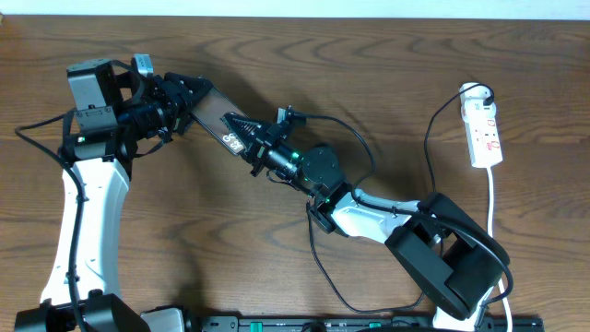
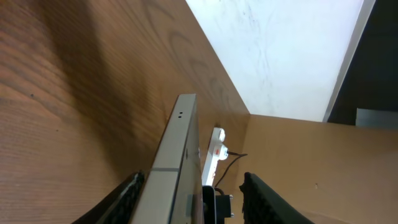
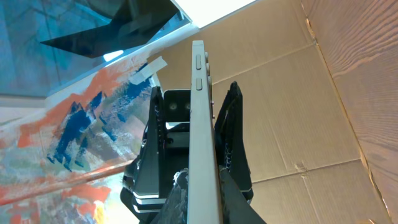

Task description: Plug charger to phone and switch on socket

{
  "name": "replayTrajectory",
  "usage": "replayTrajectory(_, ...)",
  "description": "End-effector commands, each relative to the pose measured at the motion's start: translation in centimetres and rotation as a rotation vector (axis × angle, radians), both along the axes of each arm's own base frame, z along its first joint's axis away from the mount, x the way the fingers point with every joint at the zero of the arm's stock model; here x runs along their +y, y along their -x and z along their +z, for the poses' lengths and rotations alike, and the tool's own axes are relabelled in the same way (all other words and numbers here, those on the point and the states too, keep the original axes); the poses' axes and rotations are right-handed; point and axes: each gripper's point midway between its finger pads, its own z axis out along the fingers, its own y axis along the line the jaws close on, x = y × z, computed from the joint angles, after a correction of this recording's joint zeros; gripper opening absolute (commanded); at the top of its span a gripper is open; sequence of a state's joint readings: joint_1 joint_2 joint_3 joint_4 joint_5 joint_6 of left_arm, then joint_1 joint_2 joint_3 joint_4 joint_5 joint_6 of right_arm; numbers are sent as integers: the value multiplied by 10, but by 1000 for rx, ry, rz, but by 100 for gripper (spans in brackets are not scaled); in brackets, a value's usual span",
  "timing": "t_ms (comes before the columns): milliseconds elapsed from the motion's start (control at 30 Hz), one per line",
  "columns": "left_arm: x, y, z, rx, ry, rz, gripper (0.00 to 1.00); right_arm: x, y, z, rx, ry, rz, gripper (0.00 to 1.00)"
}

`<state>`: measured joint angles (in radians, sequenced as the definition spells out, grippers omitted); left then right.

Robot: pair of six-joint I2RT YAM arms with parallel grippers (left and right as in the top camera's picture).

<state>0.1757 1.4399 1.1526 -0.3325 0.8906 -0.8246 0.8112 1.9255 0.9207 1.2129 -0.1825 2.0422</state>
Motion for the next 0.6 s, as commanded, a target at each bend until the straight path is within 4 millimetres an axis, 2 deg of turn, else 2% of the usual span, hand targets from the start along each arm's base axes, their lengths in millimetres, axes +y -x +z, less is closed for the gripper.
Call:
replayTrajectory(0,1,-1,9,-48,-34,-6,44,5,3,7,-7,-26,1,1)
replayTrajectory(200,-2,-1,9,-76,-57,-27,38,8,7,7,-6,-26,10,1)
replayTrajectory(567,-11,-2,11,-91,-70,-45,36,11,10,7,-6,-27,16,1)
